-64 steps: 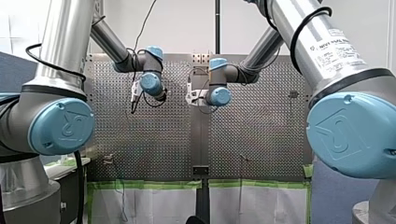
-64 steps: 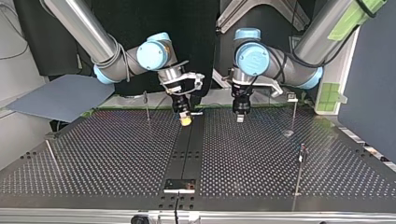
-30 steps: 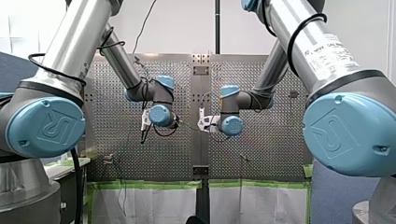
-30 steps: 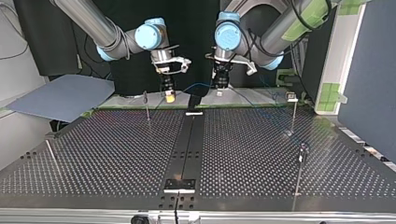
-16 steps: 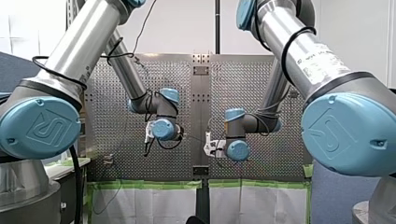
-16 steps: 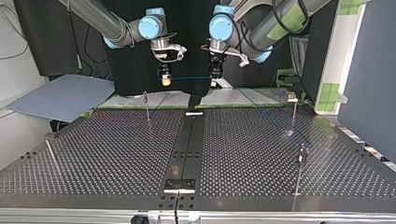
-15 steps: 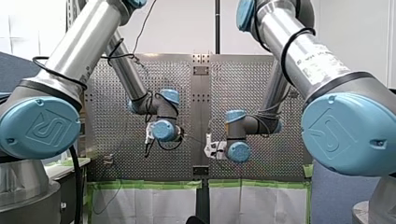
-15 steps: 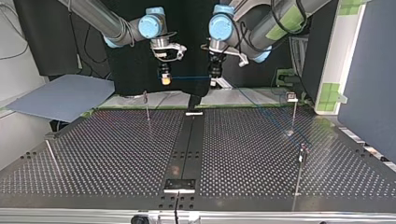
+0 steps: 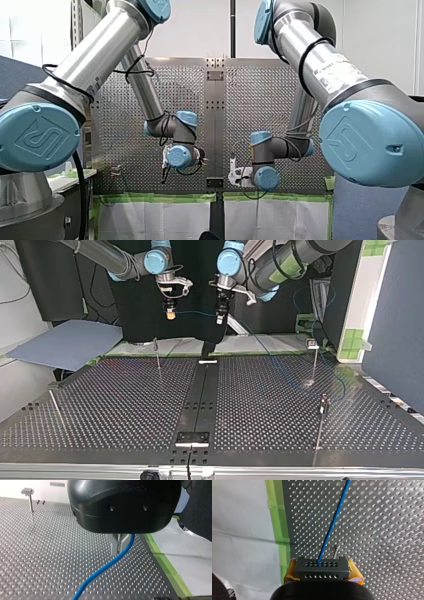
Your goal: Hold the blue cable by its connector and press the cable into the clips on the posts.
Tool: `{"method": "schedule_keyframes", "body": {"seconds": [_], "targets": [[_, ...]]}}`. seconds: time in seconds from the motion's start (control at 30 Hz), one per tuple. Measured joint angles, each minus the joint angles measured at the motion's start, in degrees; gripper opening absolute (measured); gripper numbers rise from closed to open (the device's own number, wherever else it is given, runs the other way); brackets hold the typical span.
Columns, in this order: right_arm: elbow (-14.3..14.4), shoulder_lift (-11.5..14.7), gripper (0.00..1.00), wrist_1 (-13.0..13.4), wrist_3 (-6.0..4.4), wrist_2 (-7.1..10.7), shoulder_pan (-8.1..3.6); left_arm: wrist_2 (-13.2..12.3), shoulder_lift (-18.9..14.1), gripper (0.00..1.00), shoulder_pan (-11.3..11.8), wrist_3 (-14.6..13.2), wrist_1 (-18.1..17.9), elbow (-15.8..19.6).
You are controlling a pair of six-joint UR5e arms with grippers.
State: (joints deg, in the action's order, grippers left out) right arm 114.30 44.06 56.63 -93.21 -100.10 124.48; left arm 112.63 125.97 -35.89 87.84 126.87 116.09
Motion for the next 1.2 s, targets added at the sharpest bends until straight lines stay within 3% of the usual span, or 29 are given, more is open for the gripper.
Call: {"method": "schedule_keyframes", "body": {"seconds": [0.27,0.5,0.9,1.2], "targets": [[0.1,-3.6,0.0,3.1,-1.1,0.26,-1.64,0.7,4.0,0.0,-3.0,0.6,-3.7,-3.5],[0.1,-4.6,0.0,4.2,-1.14,0.41,-3.42,4.3,7.8,0.0,-6.8,1.1,-1.8,-7.4],[0.8,-4.6,0.0,5.1,-1.01,0.56,-7.87,7.2,13.8,0.0,-11.6,1.3,0.6,-13.3],[3.3,-4.5,0.0,8.8,-1.12,3.75,-12.05,9.3,18.0,0.0,-11.8,0.6,0.7,-17.6]]}}
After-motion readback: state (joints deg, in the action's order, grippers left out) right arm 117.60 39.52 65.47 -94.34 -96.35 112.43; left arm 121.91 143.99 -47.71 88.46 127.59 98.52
